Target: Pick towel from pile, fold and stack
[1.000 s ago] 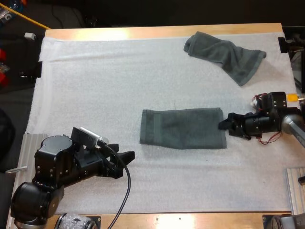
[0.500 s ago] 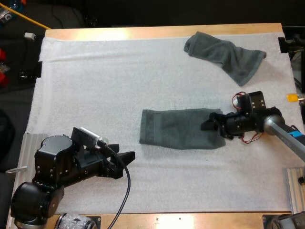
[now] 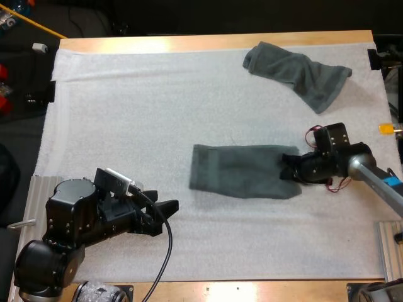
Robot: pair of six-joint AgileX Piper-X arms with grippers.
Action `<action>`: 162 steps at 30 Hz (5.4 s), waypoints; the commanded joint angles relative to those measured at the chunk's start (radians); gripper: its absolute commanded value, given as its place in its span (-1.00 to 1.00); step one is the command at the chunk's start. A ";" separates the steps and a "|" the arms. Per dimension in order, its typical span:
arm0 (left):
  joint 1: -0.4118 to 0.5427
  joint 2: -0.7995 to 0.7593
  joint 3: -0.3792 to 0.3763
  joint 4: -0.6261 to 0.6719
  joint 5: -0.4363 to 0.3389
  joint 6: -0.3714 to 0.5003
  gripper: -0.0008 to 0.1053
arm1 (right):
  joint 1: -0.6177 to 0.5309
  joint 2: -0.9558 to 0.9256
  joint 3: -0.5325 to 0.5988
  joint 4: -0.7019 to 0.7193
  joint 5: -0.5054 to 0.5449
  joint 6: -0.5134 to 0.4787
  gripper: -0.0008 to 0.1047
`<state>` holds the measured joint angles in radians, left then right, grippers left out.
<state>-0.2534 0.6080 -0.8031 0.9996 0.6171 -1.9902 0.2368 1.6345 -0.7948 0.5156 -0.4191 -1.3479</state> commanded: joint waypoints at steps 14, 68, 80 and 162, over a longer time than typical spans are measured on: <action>0.001 0.003 -0.005 0.001 0.000 -0.010 0.14 | -0.001 -0.233 -0.094 0.411 0.528 -0.306 -0.99; 0.001 0.003 -0.003 0.036 -0.015 -0.001 0.14 | 0.286 -0.122 -0.154 0.178 0.224 0.135 0.36; 0.001 0.003 -0.003 0.036 -0.015 -0.001 0.14 | 0.330 -0.061 -0.153 0.099 0.100 0.227 0.36; -0.127 0.482 -0.003 -0.297 0.032 -0.056 0.14 | 0.476 -0.999 -0.153 0.651 0.469 0.091 0.36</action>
<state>-0.3780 1.0893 -0.8031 0.7260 0.6497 -2.0351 0.7112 0.6350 -0.9419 1.1562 0.0423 -1.2433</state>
